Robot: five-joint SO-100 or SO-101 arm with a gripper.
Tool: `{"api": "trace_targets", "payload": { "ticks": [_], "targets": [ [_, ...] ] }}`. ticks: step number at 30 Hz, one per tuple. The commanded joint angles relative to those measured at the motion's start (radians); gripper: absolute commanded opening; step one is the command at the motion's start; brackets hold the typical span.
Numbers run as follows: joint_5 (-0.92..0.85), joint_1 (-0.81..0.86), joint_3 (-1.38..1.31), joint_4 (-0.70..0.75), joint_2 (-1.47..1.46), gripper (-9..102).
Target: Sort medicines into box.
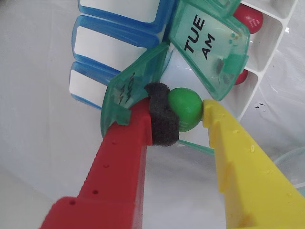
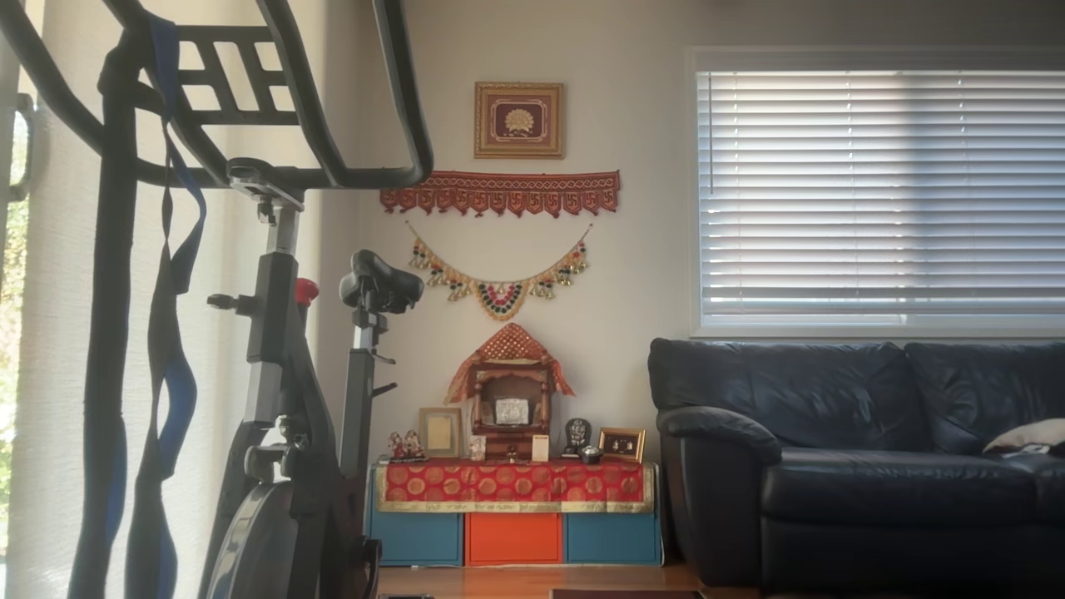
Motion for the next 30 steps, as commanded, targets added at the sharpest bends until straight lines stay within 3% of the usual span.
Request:
{"api": "trace_targets", "payload": {
  "ticks": [1, 7, 12, 17, 20, 30],
  "targets": [
    [0.000, 0.003, -0.008, 0.037, 0.117, 1],
    [0.017, 0.005, 0.015, 0.037, 0.110, 5],
    [0.002, 0.006, 0.133, 0.037, 0.190, 23],
    [-0.023, 0.023, 0.195, 0.037, 0.247, 28],
    [-0.048, 0.020, 0.239, 0.037, 0.276, 25],
    [-0.137, 0.028, 0.407, 0.037, 0.377, 1]
  ]
}}
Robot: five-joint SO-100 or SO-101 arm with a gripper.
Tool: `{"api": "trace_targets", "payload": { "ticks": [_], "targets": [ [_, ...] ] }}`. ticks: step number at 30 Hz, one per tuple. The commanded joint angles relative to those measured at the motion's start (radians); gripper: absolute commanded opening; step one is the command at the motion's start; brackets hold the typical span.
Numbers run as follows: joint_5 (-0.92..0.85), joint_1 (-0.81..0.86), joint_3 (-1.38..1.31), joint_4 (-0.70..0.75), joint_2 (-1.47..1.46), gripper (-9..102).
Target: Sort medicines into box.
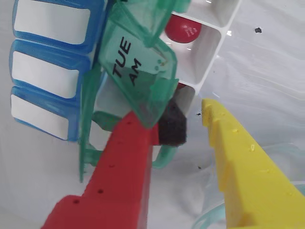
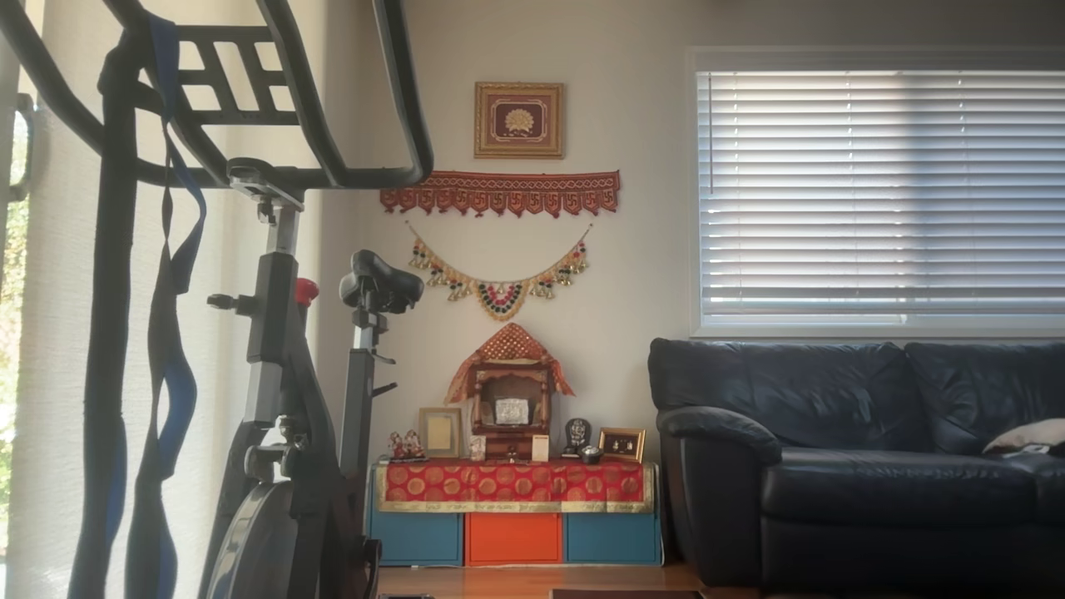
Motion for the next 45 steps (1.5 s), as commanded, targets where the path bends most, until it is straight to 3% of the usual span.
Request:
{"api": "trace_targets", "payload": {
  "ticks": [1, 10, 14, 22, 28, 33, 45],
  "targets": [
    [-0.038, 0.012, 0.049, 0.037, 0.206, 1],
    [-0.132, 0.031, 0.400, 0.034, 0.393, 1],
    [-0.161, 0.051, 0.727, -0.138, 0.650, 1],
    [-0.239, 0.140, 0.897, -0.100, 0.911, 1],
    [-0.426, 0.268, 1.106, -0.140, 1.034, 1],
    [-0.565, 0.445, 1.321, -0.278, 1.203, 1],
    [-0.894, 0.707, 1.447, -0.337, 1.140, 2]
  ]
}}
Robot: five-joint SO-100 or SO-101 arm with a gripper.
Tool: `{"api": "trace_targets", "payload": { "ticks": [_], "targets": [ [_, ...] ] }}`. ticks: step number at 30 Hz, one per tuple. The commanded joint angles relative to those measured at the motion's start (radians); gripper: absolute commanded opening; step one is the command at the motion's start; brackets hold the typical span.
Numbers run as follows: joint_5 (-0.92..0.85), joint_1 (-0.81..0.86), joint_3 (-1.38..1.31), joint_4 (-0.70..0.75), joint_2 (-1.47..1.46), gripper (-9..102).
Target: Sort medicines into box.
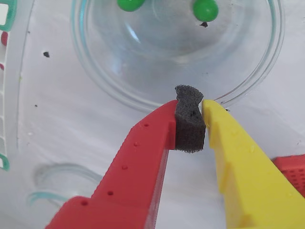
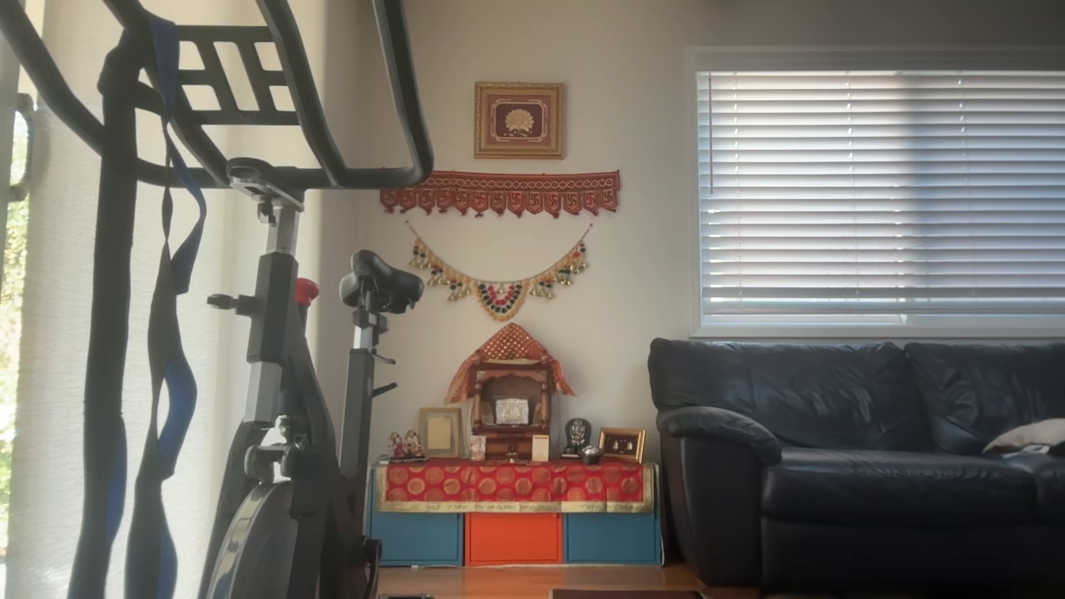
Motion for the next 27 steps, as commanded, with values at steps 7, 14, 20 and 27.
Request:
{"api": "trace_targets", "payload": {
  "ticks": [7, 14, 20, 27],
  "targets": [
    [-0.069, 0.051, 0.150, -0.218, 0.087, 2],
    [-0.051, 0.046, 0.158, -0.308, 0.038, 2],
    [-0.077, 0.048, 0.216, -0.368, 0.038, 5],
    [-0.155, 0.067, 0.175, -0.341, -0.014, 14]
  ]
}}
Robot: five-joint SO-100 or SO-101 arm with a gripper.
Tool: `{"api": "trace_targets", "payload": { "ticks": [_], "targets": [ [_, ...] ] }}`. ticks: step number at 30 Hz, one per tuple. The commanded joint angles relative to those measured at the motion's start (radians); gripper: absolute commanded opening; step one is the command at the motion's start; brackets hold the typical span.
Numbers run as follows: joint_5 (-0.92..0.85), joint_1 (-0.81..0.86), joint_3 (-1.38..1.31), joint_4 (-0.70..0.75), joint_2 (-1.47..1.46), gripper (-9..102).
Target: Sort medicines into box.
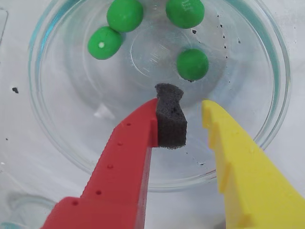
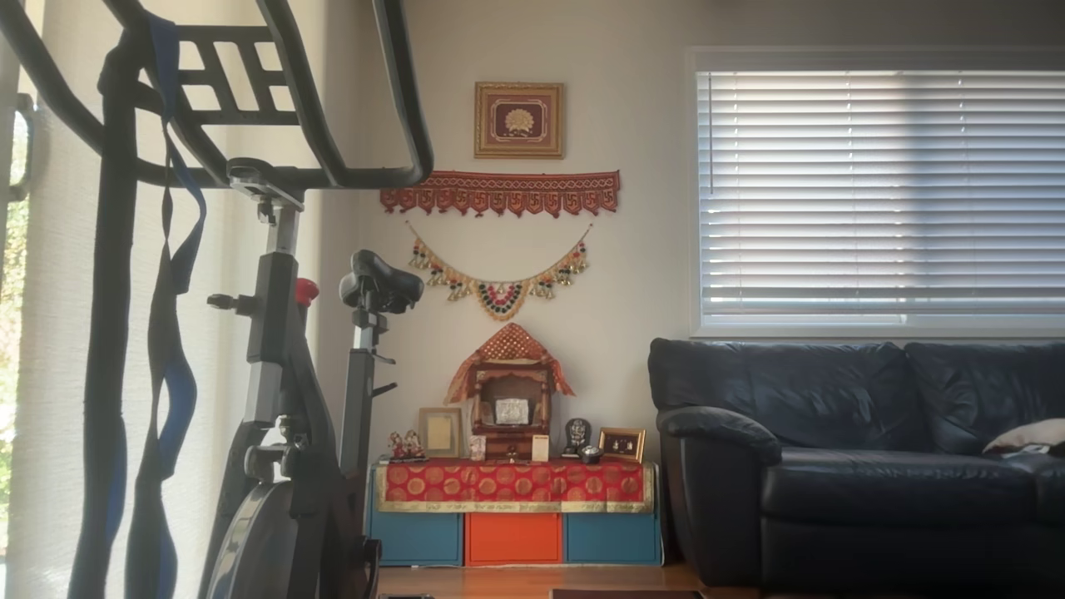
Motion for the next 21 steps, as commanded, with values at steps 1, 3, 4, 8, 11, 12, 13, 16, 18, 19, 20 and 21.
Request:
{"api": "trace_targets", "payload": {
  "ticks": [1, 3, 4, 8, 11, 12, 13, 16, 18, 19, 20, 21],
  "targets": [
    [-0.023, 0.015, -0.080, 0.020, 0.008, 17],
    [-0.020, 0.018, -0.101, 0.031, -0.005, 18],
    [-0.020, 0.018, -0.106, 0.031, -0.009, 18],
    [-0.015, 0.020, -0.097, -0.002, -0.014, 19],
    [-0.017, 0.028, -0.095, -0.025, -0.029, 19],
    [-0.020, 0.031, -0.095, -0.034, -0.035, 19],
    [-0.026, 0.034, -0.097, -0.038, -0.043, 19],
    [-0.035, 0.038, -0.101, -0.055, -0.066, 18],
    [-0.038, 0.040, -0.097, -0.069, -0.071, 18],
    [-0.040, 0.040, -0.094, -0.074, -0.071, 18],
    [-0.041, 0.041, -0.092, -0.077, -0.071, 18],
    [-0.041, 0.041, -0.092, -0.078, -0.071, 18]
  ]
}}
